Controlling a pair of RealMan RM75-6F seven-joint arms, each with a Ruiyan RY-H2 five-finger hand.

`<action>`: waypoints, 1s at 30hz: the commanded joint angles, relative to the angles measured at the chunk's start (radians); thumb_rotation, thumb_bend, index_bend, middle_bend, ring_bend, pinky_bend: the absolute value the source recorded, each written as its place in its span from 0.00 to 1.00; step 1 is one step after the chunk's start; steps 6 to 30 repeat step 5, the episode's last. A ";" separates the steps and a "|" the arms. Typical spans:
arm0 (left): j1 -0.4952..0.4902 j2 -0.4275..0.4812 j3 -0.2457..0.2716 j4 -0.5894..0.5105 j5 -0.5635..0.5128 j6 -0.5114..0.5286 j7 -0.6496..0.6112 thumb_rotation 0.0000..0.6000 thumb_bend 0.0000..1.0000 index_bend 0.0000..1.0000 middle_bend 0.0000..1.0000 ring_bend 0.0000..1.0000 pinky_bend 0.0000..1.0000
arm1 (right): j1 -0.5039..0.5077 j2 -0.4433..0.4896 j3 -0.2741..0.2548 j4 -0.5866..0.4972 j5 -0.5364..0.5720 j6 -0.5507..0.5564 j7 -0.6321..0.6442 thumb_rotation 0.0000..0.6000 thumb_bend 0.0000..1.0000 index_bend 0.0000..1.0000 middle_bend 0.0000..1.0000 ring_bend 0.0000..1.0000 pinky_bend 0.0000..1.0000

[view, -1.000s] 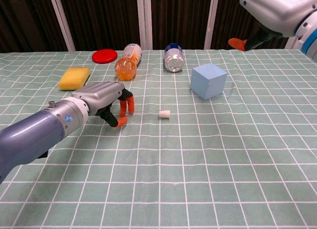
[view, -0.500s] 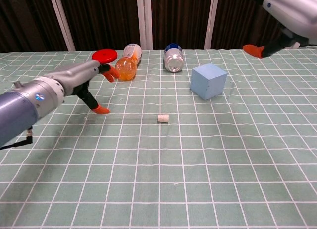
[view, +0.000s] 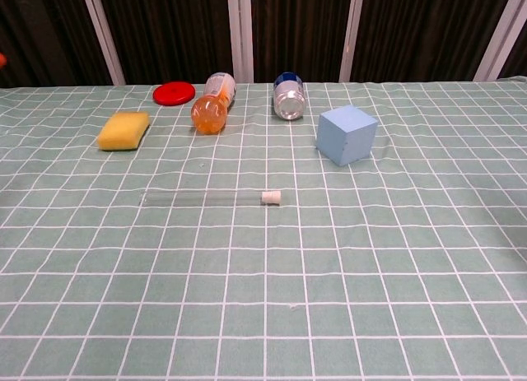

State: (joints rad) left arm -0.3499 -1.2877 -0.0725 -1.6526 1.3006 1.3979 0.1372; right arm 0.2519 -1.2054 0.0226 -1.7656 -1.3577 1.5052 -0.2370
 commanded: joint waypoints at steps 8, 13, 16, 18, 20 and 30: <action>0.142 0.135 0.103 0.006 0.100 0.125 -0.100 1.00 0.17 0.02 0.02 0.00 0.00 | -0.094 0.059 -0.050 0.033 -0.027 0.063 0.081 1.00 0.29 0.00 0.00 0.00 0.00; 0.142 0.135 0.103 0.006 0.100 0.125 -0.100 1.00 0.17 0.02 0.02 0.00 0.00 | -0.094 0.059 -0.050 0.033 -0.027 0.063 0.081 1.00 0.29 0.00 0.00 0.00 0.00; 0.142 0.135 0.103 0.006 0.100 0.125 -0.100 1.00 0.17 0.02 0.02 0.00 0.00 | -0.094 0.059 -0.050 0.033 -0.027 0.063 0.081 1.00 0.29 0.00 0.00 0.00 0.00; 0.142 0.135 0.103 0.006 0.100 0.125 -0.100 1.00 0.17 0.02 0.02 0.00 0.00 | -0.094 0.059 -0.050 0.033 -0.027 0.063 0.081 1.00 0.29 0.00 0.00 0.00 0.00; 0.142 0.135 0.103 0.006 0.100 0.125 -0.100 1.00 0.17 0.02 0.02 0.00 0.00 | -0.094 0.059 -0.050 0.033 -0.027 0.063 0.081 1.00 0.29 0.00 0.00 0.00 0.00; 0.142 0.135 0.103 0.006 0.100 0.125 -0.100 1.00 0.17 0.02 0.02 0.00 0.00 | -0.094 0.059 -0.050 0.033 -0.027 0.063 0.081 1.00 0.29 0.00 0.00 0.00 0.00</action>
